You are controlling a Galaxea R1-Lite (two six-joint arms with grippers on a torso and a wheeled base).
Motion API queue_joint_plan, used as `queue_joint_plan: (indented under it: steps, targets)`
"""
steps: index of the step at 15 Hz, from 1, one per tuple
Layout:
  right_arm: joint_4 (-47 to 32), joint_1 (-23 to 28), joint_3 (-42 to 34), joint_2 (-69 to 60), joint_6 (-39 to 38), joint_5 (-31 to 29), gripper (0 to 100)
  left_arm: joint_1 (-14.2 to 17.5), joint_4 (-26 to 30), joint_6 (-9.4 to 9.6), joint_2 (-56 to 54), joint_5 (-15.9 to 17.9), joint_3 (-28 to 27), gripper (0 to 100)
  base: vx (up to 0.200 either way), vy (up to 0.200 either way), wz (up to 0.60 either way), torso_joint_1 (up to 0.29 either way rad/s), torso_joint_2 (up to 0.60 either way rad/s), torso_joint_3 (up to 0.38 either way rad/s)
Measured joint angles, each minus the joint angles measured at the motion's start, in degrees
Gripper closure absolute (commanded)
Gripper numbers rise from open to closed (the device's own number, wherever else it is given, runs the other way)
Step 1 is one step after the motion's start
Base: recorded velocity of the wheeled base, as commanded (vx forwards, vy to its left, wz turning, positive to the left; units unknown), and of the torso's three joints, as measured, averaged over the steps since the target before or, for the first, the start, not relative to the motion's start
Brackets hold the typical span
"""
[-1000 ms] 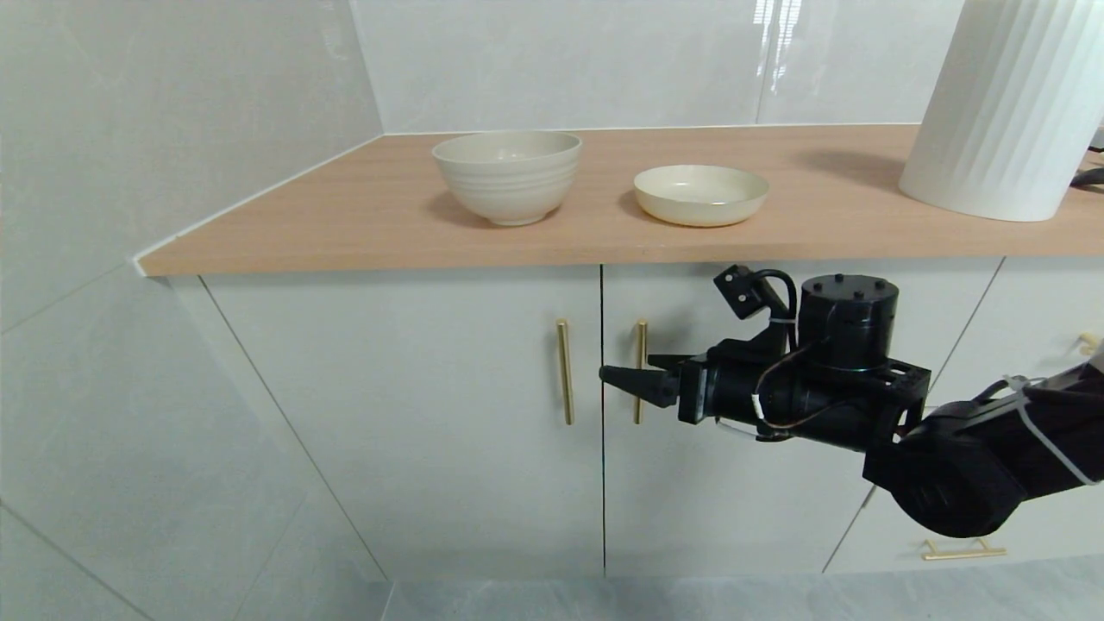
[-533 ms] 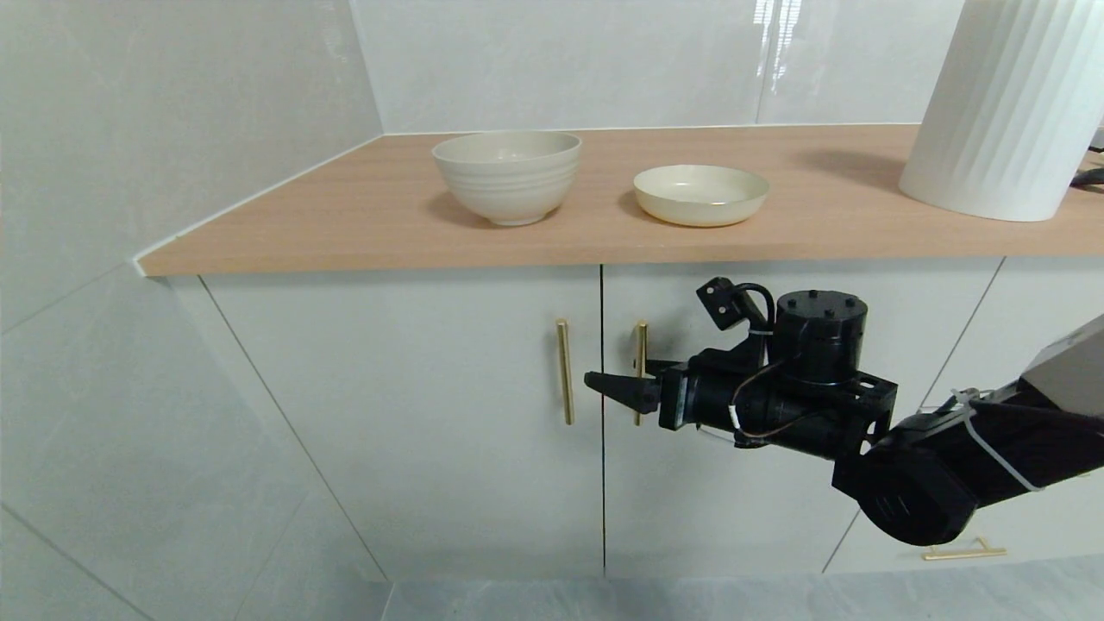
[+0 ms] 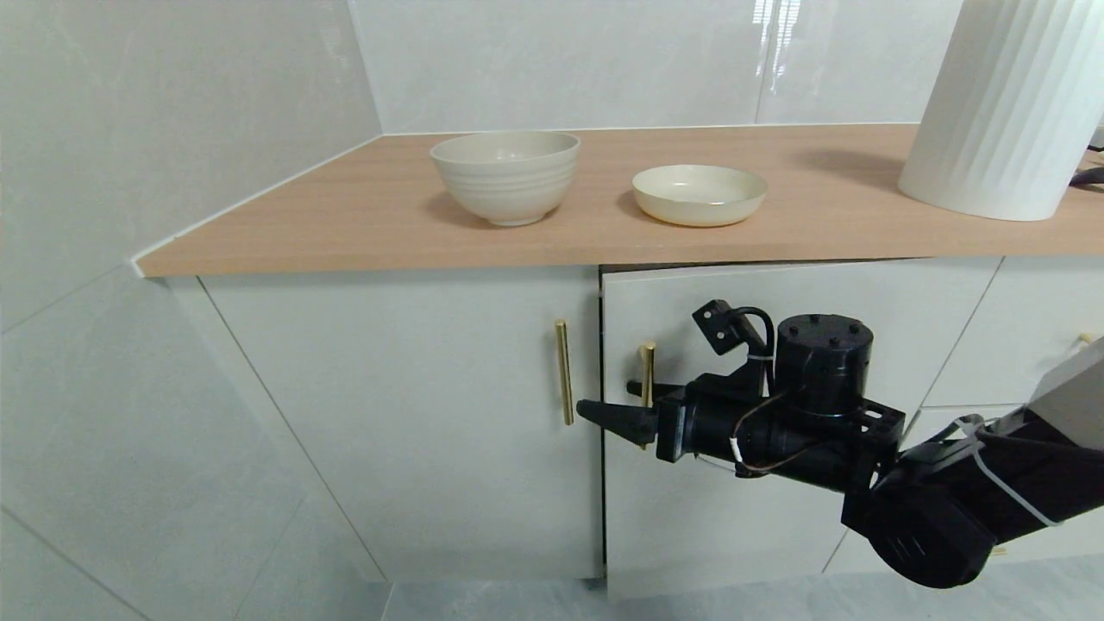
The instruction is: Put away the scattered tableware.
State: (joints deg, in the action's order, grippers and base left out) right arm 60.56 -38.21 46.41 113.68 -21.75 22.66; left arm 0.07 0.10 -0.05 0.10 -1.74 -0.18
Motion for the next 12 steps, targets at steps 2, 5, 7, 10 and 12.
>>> queue_joint_plan:
  steps: [2, 5, 7, 10, 12]
  targets:
    - [0.2, -0.6, -2.9, -2.0, 0.0, 0.4, 0, 0.0, 0.0, -0.02, 0.0, 0.0, 0.0, 0, 0.000, 0.000, 0.00, 0.000, 0.00, 0.000]
    - [-0.3, -1.4, -5.6, -5.4, 0.0, 0.5, 0, 0.0, 0.0, 0.00, 0.0, 0.0, 0.0, 0, 0.000, 0.000, 0.00, 0.000, 0.00, 0.000]
    - [-0.1, -1.8, -7.3, -7.5, 0.2, 1.6, 0, 0.0, 0.0, -0.02, 0.0, 0.0, 0.0, 0, 0.000, 0.000, 0.00, 0.000, 0.00, 0.000]
    - [0.1, -1.9, -10.5, -10.1, 0.3, 6.5, 0, 0.0, 0.0, -0.02, 0.0, 0.0, 0.0, 0, 0.000, 0.000, 0.00, 0.000, 0.00, 0.000]
    - [0.7, -2.0, -12.8, -11.0, 0.5, 7.5, 0, 0.0, 0.0, -0.02, 0.0, 0.0, 0.0, 0, 0.000, 0.000, 0.00, 0.000, 0.00, 0.000]
